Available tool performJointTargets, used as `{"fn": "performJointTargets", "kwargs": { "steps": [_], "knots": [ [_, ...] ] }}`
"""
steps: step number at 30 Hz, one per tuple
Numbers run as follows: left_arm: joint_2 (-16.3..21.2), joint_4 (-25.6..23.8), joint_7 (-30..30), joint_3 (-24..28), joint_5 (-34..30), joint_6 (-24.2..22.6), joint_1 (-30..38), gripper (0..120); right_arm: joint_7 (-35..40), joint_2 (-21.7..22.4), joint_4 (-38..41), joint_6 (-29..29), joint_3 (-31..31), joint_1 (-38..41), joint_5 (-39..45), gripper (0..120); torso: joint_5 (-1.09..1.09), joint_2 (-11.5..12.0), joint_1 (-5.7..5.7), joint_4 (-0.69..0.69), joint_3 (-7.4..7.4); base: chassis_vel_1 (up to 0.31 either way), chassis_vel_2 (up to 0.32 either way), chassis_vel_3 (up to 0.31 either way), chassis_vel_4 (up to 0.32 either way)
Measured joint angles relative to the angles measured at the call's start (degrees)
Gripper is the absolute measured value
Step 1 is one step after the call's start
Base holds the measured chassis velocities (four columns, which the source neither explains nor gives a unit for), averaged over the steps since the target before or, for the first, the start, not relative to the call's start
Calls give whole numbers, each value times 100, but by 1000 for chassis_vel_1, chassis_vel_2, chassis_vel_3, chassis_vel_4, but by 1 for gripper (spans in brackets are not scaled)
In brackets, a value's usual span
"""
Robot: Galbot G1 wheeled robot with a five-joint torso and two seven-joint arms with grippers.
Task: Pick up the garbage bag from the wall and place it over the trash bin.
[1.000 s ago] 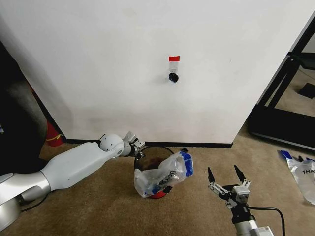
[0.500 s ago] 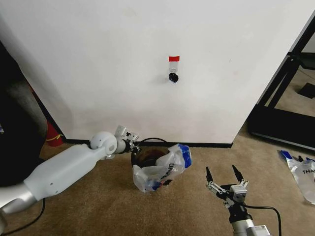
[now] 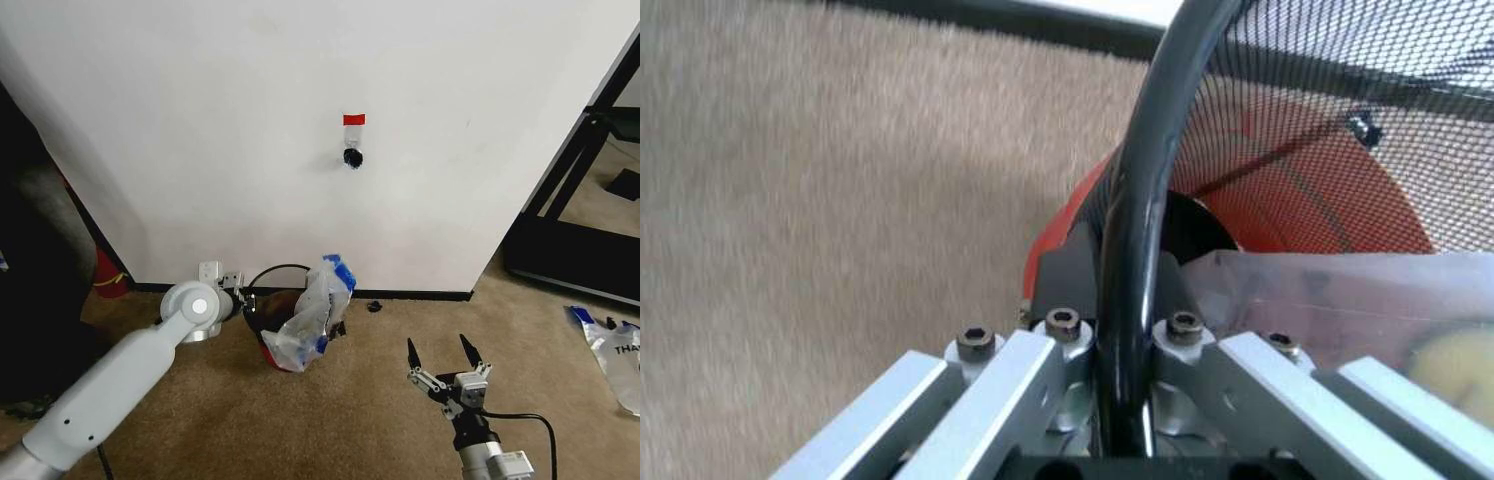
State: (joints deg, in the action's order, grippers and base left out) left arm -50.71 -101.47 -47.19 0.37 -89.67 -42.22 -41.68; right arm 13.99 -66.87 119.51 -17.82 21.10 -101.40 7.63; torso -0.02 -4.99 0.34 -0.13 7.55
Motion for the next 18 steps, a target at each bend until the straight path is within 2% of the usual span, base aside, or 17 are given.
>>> {"fn": "performJointTargets", "kwargs": {
  "steps": [3, 6, 15, 18],
  "knots": [
    [-129, -265, -615, -213, -407, 29, -347, 0, 8, -1, 0, 12, -15, 17, -2, 100, 1, 0, 0, 0, 0, 0, 0, 0, 0],
    [-248, -353, -801, -324, -439, 96, -502, 0, 16, -14, 0, 12, -15, 11, -5, 100, 1, 0, 0, 0, 0, 0, 0, 0, 0],
    [-964, -656, -1177, -632, -155, 373, -882, 0, 31, -48, -34, 11, -81, -34, -115, 100, 2, 0, 0, 0, 0, 0, 0, 0, 0],
    [-1130, -740, -1481, -685, -221, 465, -1026, 0, 46, -51, -51, 18, -132, -41, -164, 100, 3, 0, 0, -2, 0, 0, 0, 0, 0]
  ]
}}
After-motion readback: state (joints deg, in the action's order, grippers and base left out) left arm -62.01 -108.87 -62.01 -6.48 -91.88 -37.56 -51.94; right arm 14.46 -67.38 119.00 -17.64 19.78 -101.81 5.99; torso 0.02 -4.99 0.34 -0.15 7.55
